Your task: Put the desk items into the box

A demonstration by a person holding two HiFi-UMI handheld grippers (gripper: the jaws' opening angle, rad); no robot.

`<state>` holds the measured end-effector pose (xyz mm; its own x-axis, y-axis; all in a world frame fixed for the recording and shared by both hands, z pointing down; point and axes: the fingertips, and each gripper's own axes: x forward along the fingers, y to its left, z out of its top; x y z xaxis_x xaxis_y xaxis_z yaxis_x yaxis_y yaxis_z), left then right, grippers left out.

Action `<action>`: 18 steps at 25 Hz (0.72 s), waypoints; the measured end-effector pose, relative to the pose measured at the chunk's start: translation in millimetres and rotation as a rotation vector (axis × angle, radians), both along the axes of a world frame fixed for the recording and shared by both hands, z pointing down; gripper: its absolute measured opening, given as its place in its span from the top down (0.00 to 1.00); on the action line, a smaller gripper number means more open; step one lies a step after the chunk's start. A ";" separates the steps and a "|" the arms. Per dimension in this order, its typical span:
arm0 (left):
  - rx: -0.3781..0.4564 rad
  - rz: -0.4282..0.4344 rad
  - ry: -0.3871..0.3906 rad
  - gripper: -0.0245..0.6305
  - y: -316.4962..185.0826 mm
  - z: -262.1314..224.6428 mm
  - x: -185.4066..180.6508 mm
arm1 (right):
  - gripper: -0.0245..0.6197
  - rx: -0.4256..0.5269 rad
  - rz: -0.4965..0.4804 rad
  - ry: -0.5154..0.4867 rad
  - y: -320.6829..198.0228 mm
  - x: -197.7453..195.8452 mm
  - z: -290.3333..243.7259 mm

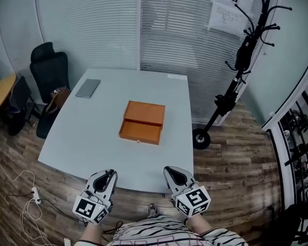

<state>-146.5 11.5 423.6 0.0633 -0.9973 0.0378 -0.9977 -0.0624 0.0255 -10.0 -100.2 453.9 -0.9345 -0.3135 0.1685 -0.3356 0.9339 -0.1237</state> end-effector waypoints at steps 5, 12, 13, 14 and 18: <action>-0.007 0.000 -0.046 0.89 -43.0 3.5 -9.0 | 0.92 -0.007 -0.016 -0.007 -33.4 -2.8 7.4; -0.035 0.010 -0.063 0.89 -89.6 8.9 -36.7 | 0.92 -0.034 -0.014 0.024 -59.0 -19.5 19.5; -0.038 0.019 -0.067 0.89 -97.3 10.8 -43.1 | 0.92 -0.034 -0.005 0.025 -62.6 -23.1 20.2; -0.042 0.028 -0.070 0.89 -105.1 12.9 -49.7 | 0.92 -0.032 0.008 0.026 -66.3 -26.4 20.7; -0.065 0.077 -0.078 0.89 -136.6 19.8 -70.7 | 0.92 -0.036 0.073 0.038 -81.0 -35.4 23.2</action>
